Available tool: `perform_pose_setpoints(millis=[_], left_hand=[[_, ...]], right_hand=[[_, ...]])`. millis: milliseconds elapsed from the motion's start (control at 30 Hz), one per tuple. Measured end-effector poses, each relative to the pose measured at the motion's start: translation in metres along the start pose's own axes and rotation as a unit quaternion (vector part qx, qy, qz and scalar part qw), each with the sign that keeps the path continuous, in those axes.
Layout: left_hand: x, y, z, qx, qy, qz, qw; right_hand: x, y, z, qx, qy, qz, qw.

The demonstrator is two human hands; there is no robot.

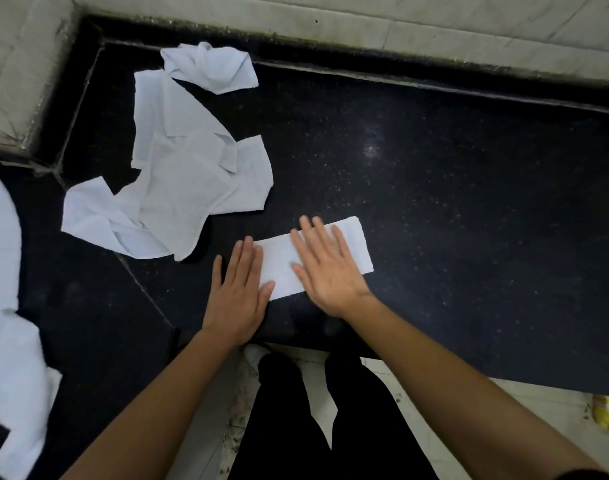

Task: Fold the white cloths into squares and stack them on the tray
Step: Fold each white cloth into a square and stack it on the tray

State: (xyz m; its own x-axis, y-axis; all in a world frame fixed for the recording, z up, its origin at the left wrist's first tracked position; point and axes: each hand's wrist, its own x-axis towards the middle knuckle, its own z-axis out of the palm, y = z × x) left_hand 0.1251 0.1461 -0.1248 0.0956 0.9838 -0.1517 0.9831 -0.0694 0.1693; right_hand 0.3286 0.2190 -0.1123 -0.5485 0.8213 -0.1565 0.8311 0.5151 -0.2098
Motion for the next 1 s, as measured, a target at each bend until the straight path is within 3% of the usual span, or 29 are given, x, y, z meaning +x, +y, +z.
perform_pose_setpoints(millis=[133, 267, 533, 667, 800, 1000], left_hand=[[0.001, -0.007, 0.004, 0.017, -0.036, 0.0, 0.999], [0.0, -0.005, 0.003, 0.024, -0.046, -0.004, 0.999], [0.0, -0.005, -0.002, 0.028, -0.085, -0.01, 0.996], [0.004, -0.003, -0.014, 0.015, -0.102, -0.011, 0.995], [0.012, -0.002, -0.029, -0.007, -0.078, -0.021, 0.997], [0.032, 0.005, -0.036, 0.023, -0.049, -0.02, 0.998]], right_hand=[[0.009, 0.0, 0.011, -0.038, -0.055, -0.018, 0.998], [0.001, 0.04, 0.002, -0.065, -0.061, 0.034, 0.995], [-0.005, 0.047, -0.014, -0.026, -0.111, 0.066, 0.991], [-0.037, 0.046, -0.024, 0.125, -0.029, 0.205, 0.97], [-0.062, 0.046, -0.027, 0.113, 0.062, 0.269, 0.954], [-0.061, 0.037, -0.034, 0.174, 0.035, 0.348, 0.92]])
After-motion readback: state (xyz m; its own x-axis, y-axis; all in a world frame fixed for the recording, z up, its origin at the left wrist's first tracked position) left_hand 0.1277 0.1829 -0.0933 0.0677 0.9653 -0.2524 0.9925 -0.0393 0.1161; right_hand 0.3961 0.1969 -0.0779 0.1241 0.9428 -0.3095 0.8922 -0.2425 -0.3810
